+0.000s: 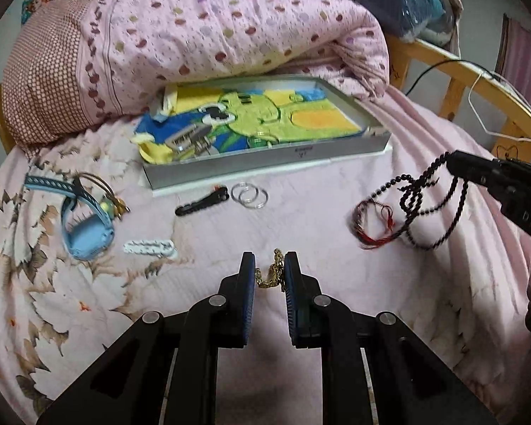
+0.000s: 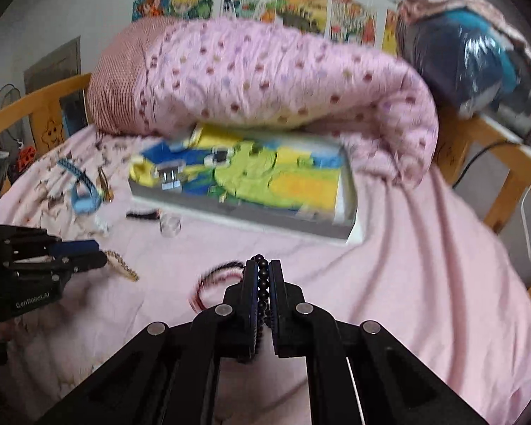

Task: Organize jewelry
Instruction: 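Carry the beads with right into the tray while left carries the gold chain there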

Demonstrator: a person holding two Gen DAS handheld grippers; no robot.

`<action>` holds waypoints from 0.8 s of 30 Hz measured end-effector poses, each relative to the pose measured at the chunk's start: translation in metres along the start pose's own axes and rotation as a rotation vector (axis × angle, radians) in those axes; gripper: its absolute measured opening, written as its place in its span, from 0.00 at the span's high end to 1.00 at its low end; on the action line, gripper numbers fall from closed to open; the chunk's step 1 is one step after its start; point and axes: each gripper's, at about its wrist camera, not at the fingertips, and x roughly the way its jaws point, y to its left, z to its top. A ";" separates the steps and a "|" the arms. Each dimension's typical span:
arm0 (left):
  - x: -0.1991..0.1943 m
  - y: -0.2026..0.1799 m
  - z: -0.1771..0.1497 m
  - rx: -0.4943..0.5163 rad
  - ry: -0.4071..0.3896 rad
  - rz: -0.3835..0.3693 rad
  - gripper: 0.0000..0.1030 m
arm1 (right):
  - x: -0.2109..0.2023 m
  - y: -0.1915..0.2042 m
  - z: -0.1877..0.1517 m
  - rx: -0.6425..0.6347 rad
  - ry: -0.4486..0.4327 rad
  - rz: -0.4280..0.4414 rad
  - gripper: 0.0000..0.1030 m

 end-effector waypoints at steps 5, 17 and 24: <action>-0.010 0.003 0.013 -0.020 -0.034 -0.006 0.87 | -0.017 0.001 0.018 -0.026 -0.078 0.002 0.94; -0.011 0.033 0.081 -0.071 -0.119 -0.051 0.87 | -0.013 -0.006 0.087 -0.035 -0.218 0.096 0.94; 0.023 0.047 0.116 -0.100 -0.113 -0.086 0.87 | 0.029 -0.011 0.121 -0.056 -0.242 0.122 0.94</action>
